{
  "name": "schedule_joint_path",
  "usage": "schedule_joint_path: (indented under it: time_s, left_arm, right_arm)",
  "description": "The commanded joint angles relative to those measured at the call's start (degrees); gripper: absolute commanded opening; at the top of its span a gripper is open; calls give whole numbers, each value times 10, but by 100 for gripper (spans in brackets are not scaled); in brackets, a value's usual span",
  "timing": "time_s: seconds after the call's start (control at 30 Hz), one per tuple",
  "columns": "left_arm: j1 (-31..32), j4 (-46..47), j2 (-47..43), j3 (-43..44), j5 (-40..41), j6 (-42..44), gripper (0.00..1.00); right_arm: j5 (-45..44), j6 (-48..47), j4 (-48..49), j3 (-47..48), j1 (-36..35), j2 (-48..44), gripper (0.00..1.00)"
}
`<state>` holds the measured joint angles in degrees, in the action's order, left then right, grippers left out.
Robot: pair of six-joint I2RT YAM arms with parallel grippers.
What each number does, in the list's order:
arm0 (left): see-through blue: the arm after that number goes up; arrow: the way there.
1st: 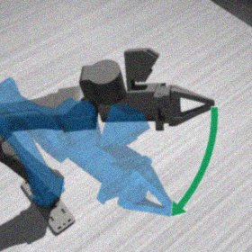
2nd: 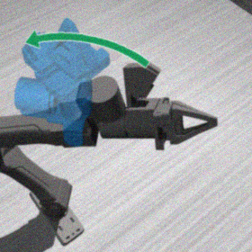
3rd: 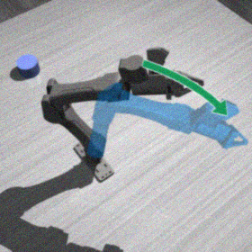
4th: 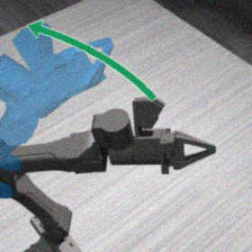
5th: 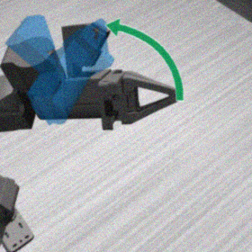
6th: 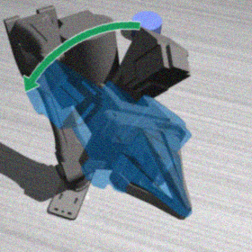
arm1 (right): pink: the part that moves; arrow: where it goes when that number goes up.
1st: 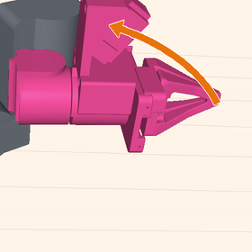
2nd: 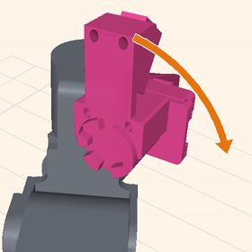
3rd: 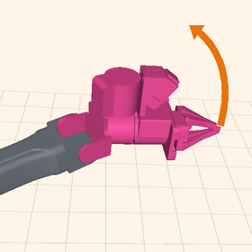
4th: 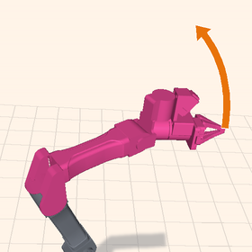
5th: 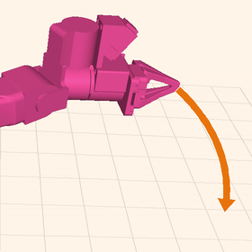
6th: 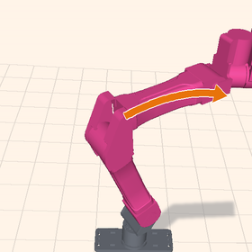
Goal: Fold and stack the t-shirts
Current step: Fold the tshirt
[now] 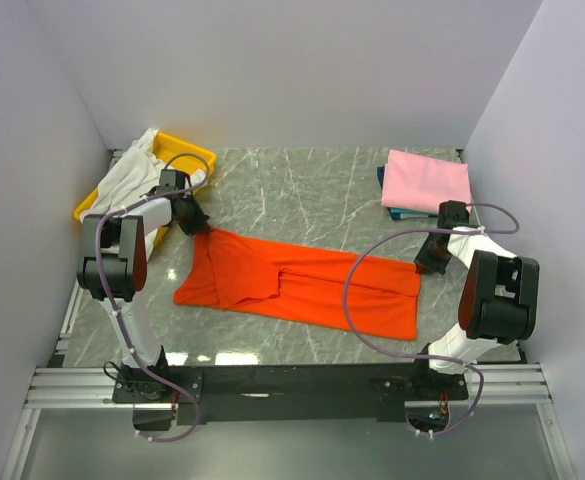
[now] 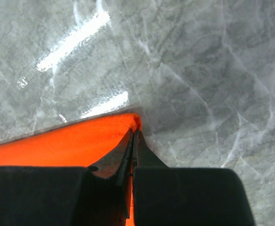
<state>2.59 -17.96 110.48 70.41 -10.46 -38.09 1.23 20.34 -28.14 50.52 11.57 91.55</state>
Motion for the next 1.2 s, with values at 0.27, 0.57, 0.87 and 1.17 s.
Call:
schedule_joint_path:
  time_s: [0.27,0.57,0.87,1.17]
  left_arm:
    - [-1,12,-30,2,25,20,0]
    - [5,-1,-29,40,9,22,19]
    - [55,-61,-59,116,17,15,50]
    - [94,-88,-129,107,40,7,48]
  right_arm:
    - [-50,-7,-14,-2,21,0,0]
    - [-37,1,-25,12,22,-16,0]
    - [-65,16,-62,57,21,-62,38]
    - [-14,36,-47,85,-34,-137,40]
